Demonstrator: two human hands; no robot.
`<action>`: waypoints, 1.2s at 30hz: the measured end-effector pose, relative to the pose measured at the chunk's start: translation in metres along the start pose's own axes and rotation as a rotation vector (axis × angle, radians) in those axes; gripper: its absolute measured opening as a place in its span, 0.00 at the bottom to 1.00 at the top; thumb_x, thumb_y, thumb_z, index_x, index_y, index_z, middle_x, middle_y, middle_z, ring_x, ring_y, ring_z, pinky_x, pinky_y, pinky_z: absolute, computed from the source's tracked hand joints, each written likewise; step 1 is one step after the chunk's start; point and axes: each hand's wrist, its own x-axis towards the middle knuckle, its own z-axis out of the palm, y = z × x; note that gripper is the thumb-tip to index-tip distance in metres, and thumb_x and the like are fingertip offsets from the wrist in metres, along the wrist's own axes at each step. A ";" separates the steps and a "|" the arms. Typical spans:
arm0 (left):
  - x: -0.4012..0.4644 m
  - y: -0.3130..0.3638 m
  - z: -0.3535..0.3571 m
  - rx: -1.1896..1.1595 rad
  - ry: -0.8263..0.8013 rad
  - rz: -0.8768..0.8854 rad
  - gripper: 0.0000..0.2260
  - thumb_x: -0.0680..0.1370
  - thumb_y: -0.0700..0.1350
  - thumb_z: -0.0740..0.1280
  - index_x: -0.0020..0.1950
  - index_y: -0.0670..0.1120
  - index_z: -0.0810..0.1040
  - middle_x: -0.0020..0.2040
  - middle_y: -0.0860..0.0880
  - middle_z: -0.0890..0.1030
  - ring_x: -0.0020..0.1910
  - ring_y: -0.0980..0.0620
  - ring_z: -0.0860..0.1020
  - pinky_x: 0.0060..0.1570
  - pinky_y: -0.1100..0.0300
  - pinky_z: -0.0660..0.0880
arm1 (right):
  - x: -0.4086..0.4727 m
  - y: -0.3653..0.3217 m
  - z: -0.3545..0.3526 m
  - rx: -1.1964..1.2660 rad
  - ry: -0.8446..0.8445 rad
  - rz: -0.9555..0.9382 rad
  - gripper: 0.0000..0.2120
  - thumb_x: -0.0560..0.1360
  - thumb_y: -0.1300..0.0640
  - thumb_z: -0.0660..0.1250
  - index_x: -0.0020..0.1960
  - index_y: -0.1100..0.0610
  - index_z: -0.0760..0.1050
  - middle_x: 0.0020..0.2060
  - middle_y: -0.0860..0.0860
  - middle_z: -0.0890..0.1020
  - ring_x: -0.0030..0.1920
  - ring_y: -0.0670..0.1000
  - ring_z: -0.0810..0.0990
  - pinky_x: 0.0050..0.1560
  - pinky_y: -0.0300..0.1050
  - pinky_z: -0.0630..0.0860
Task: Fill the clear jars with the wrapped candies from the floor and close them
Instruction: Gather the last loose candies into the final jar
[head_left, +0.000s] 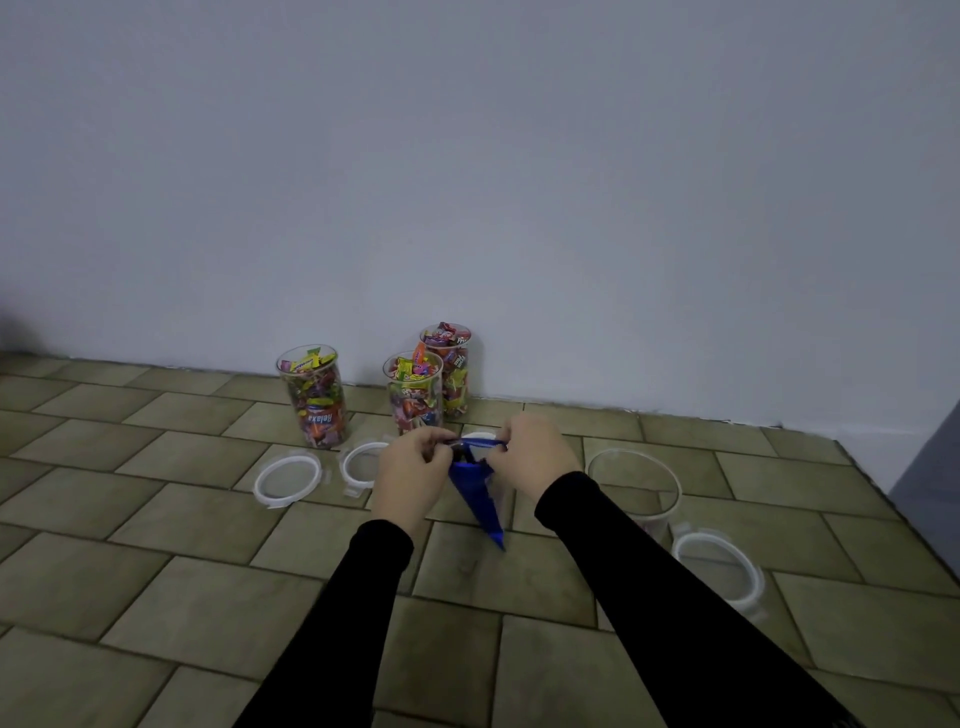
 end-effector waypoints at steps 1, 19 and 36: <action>0.001 -0.002 0.001 -0.002 0.031 0.000 0.08 0.79 0.40 0.63 0.52 0.49 0.79 0.41 0.49 0.81 0.38 0.55 0.77 0.35 0.66 0.70 | 0.000 0.000 -0.001 0.004 -0.004 0.013 0.08 0.75 0.56 0.66 0.49 0.60 0.78 0.42 0.55 0.81 0.43 0.53 0.80 0.43 0.45 0.79; -0.010 -0.041 0.032 -0.507 -0.315 -0.166 0.19 0.73 0.36 0.73 0.61 0.47 0.73 0.62 0.41 0.78 0.56 0.48 0.78 0.49 0.58 0.77 | 0.022 0.019 -0.050 0.170 0.013 -0.137 0.10 0.74 0.56 0.66 0.54 0.53 0.72 0.39 0.49 0.74 0.40 0.52 0.75 0.35 0.41 0.71; 0.000 -0.025 0.039 -0.737 -0.060 -0.158 0.11 0.79 0.45 0.66 0.57 0.40 0.77 0.41 0.48 0.81 0.30 0.59 0.75 0.29 0.66 0.69 | 0.038 0.043 -0.088 -0.027 -0.055 -0.553 0.16 0.76 0.62 0.67 0.63 0.55 0.78 0.55 0.50 0.77 0.41 0.49 0.77 0.43 0.29 0.71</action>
